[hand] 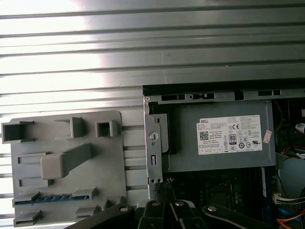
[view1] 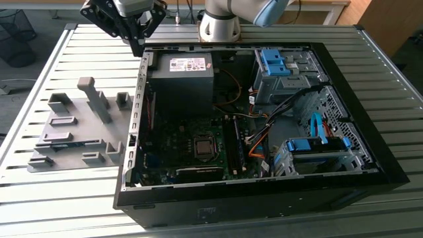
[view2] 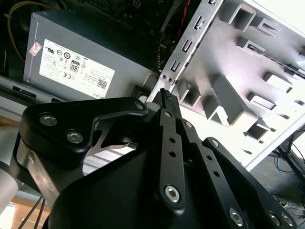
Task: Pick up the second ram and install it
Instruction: 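Reach for the second ram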
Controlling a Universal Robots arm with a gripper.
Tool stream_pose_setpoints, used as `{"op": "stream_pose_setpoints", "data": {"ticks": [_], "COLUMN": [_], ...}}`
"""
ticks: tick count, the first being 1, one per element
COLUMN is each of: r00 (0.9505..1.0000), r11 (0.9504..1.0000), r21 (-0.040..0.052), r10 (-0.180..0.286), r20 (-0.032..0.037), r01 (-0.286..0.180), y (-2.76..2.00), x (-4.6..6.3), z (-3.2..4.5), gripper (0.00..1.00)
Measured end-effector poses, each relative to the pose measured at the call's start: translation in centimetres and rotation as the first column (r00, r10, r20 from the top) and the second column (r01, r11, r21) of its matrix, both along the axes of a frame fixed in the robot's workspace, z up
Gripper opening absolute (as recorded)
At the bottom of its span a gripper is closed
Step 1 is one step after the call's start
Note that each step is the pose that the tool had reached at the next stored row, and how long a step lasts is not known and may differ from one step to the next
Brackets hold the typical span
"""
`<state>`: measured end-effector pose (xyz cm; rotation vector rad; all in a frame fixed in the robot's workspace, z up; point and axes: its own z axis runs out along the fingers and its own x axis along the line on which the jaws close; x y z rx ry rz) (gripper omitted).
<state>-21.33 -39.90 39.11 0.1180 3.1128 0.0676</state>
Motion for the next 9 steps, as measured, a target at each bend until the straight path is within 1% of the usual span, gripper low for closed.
{"op": "stream_pose_setpoints", "data": {"ticks": [9], "r00": [1.0000], "r11": [1.0000], "r21": [0.0000], "r10": [0.000], "r20": [0.0000], "r01": [0.000], "y": [0.00], "x": [-0.67], "z": [-0.02], "gripper": [0.11]}}
